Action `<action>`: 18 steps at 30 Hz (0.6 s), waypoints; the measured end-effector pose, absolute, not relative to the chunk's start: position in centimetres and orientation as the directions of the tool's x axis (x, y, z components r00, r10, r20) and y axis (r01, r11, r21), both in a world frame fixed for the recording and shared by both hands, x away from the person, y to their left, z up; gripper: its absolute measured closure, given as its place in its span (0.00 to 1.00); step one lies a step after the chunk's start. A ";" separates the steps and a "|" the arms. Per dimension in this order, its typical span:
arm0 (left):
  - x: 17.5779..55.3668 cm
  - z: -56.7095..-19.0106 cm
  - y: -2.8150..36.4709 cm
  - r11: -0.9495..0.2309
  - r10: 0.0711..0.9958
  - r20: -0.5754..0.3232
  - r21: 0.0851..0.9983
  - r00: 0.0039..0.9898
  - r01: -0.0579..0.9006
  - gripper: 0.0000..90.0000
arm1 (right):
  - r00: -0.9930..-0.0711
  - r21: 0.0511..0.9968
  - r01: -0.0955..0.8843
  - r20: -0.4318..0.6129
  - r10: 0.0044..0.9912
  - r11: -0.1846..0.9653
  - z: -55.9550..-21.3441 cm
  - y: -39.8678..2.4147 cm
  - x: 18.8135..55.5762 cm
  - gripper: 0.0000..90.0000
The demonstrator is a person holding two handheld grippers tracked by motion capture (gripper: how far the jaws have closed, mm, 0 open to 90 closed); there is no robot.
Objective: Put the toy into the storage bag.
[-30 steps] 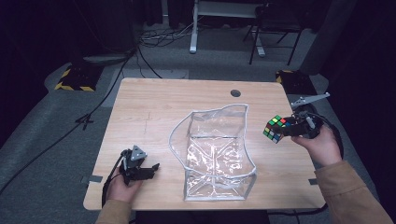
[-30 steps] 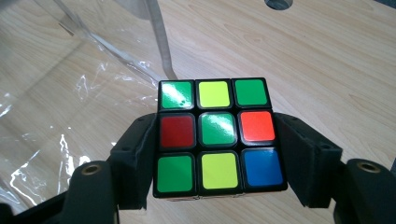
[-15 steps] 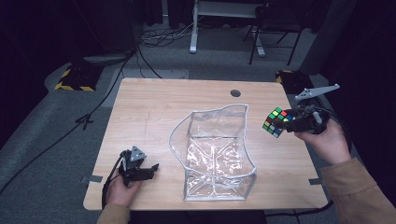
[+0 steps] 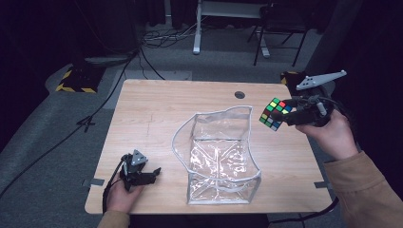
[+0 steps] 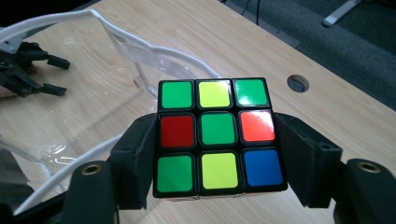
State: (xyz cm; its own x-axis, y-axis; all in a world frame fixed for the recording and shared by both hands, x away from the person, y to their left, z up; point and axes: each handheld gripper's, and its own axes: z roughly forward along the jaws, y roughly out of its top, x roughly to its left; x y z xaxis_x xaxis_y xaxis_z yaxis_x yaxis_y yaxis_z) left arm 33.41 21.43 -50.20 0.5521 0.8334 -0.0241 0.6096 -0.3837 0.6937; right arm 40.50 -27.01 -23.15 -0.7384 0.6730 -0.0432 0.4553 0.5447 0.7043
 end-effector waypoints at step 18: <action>34.3 -50.2 21.1 -0.387 0.835 -0.020 0.689 0.549 0.613 0.23 | -0.817 0.695 0.378 -0.061 0.573 0.612 -21.4 -20.8 40.2 0.38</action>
